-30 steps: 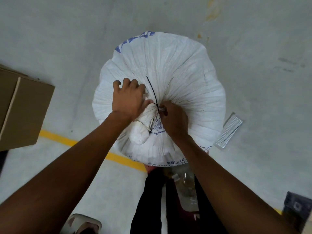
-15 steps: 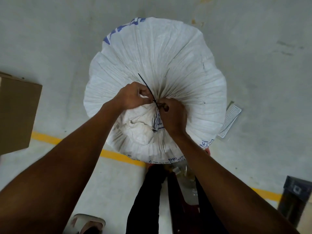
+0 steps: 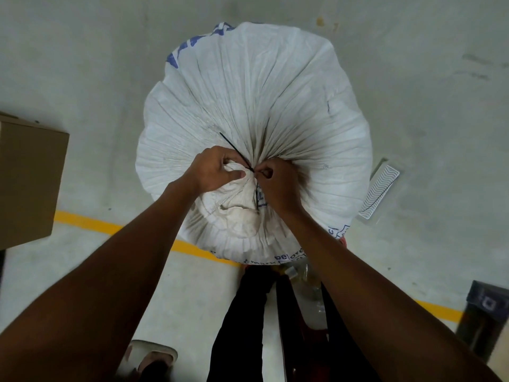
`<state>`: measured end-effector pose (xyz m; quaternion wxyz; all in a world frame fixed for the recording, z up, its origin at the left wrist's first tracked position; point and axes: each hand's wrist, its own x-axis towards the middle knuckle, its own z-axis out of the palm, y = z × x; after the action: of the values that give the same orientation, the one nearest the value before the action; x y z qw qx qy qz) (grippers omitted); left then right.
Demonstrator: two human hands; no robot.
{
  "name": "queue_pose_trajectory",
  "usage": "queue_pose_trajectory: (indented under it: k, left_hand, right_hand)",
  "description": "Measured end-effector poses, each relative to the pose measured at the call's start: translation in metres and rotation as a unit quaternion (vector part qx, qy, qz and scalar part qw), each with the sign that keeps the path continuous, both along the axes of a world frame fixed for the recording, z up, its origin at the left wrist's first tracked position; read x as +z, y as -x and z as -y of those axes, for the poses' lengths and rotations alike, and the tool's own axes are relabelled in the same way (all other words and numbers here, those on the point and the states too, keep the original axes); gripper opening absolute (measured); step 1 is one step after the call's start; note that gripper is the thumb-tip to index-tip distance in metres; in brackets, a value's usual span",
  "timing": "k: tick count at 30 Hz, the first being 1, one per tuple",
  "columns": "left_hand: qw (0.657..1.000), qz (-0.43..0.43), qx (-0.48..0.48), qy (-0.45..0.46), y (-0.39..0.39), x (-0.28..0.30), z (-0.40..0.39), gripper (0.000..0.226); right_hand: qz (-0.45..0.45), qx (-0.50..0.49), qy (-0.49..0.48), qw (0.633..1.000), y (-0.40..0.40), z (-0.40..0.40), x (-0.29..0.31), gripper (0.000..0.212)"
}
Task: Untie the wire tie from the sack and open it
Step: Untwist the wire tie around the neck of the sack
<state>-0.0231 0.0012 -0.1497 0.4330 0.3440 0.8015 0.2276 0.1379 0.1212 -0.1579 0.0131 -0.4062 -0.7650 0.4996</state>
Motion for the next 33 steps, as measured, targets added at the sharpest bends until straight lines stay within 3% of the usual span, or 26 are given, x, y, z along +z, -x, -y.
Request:
queue_pose_trajectory:
  k: [7,16,23,29,33]
  left_hand:
    - [0.999,0.005,0.031,-0.030,-0.002,-0.010,0.008,0.019]
    - [0.995,0.061,0.062,-0.045,-0.005,-0.008,-0.007,0.030]
    - [0.986,0.052,0.127,-0.095,-0.011,-0.012,-0.004,0.014]
    - [0.973,0.058,0.183,-0.128,-0.015,-0.004,-0.011,0.009]
    - [0.967,0.071,0.206,-0.133,-0.015,0.009,-0.020,0.008]
  right_hand:
    - [-0.013,0.045,-0.035,0.998,0.002,0.009,-0.010,0.008]
    - [-0.048,0.081,0.056,0.994,-0.017,-0.016,-0.015,0.009]
    - [-0.098,0.116,0.024,0.988,-0.019,-0.021,-0.009,0.006]
    - [-0.121,0.111,0.125,0.978,-0.024,-0.036,0.008,0.003]
    - [-0.131,0.097,0.226,0.960,-0.026,-0.047,0.025,0.016]
